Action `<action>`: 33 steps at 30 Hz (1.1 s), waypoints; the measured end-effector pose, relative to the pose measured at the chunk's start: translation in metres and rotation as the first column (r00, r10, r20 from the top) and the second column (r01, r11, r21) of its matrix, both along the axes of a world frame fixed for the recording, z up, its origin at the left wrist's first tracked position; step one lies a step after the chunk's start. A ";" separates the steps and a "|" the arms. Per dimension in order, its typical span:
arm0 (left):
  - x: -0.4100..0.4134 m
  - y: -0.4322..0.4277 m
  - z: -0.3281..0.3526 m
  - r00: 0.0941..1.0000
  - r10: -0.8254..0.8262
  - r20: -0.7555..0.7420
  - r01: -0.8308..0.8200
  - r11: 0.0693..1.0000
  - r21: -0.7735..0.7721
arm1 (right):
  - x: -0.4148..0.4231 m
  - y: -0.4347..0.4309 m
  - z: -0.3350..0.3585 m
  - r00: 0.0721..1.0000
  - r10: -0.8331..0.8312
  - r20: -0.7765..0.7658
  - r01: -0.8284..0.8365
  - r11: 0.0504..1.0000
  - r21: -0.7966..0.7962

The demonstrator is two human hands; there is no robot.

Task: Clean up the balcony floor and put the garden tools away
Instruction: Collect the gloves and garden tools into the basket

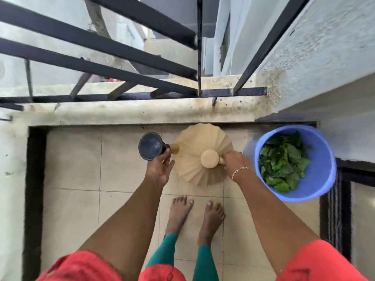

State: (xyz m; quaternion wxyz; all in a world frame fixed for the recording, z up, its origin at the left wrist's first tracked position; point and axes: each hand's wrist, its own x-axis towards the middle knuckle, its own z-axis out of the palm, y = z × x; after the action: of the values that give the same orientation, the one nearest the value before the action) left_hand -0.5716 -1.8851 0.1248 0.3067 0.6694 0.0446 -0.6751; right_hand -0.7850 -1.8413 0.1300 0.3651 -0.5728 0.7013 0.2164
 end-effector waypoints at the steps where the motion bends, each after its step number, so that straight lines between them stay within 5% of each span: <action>1: 0.000 -0.001 -0.004 1.000 0.013 0.000 -0.013 1.000 -0.005 | -0.001 -0.004 -0.006 1.000 0.005 0.003 -0.005 1.000 -0.012; 16: 0.001 0.038 -0.027 0.995 0.096 0.021 -0.097 0.994 0.049 | -0.002 -0.002 -0.030 0.979 0.204 -0.011 -0.204 0.978 -0.034; 27: 0.010 0.012 -0.053 0.998 -0.034 0.051 0.028 0.993 0.111 | 0.004 -0.021 -0.064 0.938 0.344 -0.047 -0.347 0.933 -0.096; 30: 0.012 0.011 -0.045 0.988 -0.147 0.036 0.141 0.982 0.127 | 0.004 -0.015 -0.062 0.954 0.293 -0.066 -0.299 0.946 -0.126; 33: 0.008 0.015 -0.021 0.854 -0.513 0.085 0.491 0.849 0.196 | 0.005 -0.003 -0.041 0.983 0.178 -0.052 -0.185 0.948 -0.257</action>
State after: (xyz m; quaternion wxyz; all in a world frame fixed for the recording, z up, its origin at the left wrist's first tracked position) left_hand -0.5638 -1.8701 0.1034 0.0645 0.7247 -0.0966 -0.6792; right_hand -0.7800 -1.8443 0.0891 0.2553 -0.6748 0.6730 0.1630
